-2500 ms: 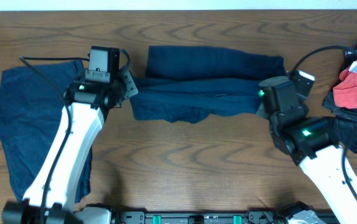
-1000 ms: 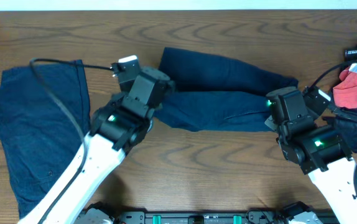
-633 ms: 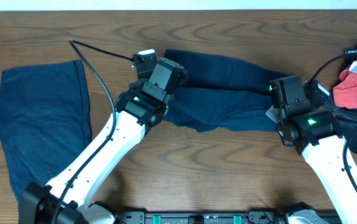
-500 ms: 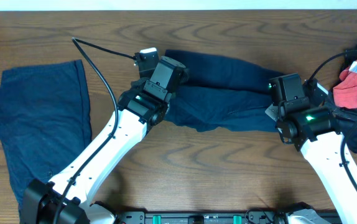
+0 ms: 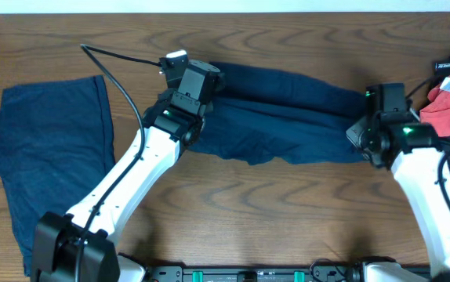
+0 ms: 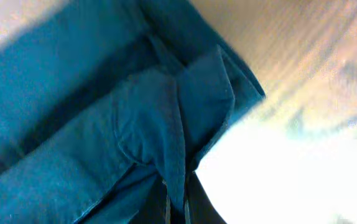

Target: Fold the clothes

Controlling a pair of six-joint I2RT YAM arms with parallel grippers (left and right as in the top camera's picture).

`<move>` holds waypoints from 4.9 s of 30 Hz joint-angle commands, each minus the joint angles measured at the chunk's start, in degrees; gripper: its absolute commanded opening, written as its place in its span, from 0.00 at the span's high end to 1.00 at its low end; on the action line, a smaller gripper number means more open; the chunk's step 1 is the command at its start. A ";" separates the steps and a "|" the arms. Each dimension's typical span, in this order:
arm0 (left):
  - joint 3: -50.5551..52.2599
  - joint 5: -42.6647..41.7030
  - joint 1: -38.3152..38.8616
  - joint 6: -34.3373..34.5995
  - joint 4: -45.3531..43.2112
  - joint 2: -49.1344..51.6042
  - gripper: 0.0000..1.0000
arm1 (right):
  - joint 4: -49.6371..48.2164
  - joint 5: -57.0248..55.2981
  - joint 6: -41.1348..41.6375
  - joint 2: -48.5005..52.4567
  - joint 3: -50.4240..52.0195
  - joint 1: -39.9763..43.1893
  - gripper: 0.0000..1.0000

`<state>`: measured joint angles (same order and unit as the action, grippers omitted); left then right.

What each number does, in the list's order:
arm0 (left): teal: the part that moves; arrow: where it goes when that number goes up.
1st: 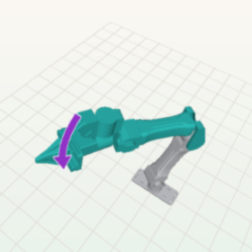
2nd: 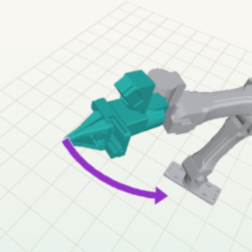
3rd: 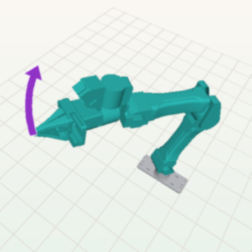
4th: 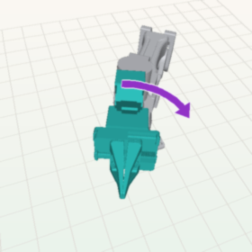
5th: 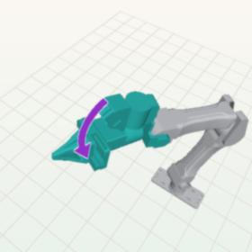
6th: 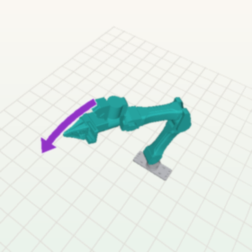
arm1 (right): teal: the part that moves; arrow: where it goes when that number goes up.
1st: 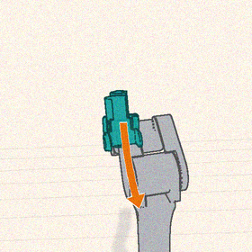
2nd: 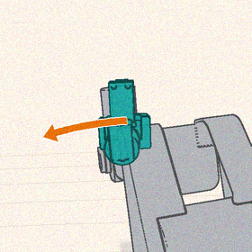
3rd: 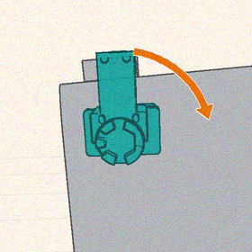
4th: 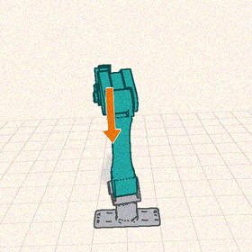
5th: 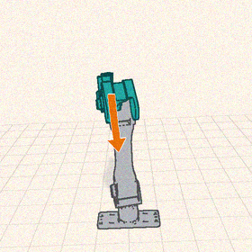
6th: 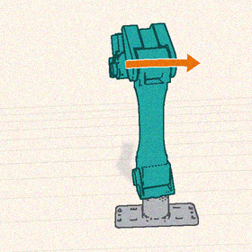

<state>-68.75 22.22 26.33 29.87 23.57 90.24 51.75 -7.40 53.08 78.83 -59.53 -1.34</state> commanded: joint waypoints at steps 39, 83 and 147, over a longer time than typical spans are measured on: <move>-0.59 -3.78 -0.92 -9.99 -9.18 6.84 0.94 | 21.66 1.88 -24.59 25.75 -27.89 5.99 0.99; -0.59 -6.80 -0.85 -10.12 -24.00 17.20 0.94 | 9.38 -1.57 -33.18 34.45 -36.48 9.07 0.99; -0.44 -27.04 -6.80 -11.61 -8.15 11.63 0.02 | 27.36 3.17 -36.72 38.93 -58.42 3.52 0.01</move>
<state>-68.86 4.08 21.89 16.99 13.72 101.54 79.00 -4.86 15.70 115.50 -119.85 1.91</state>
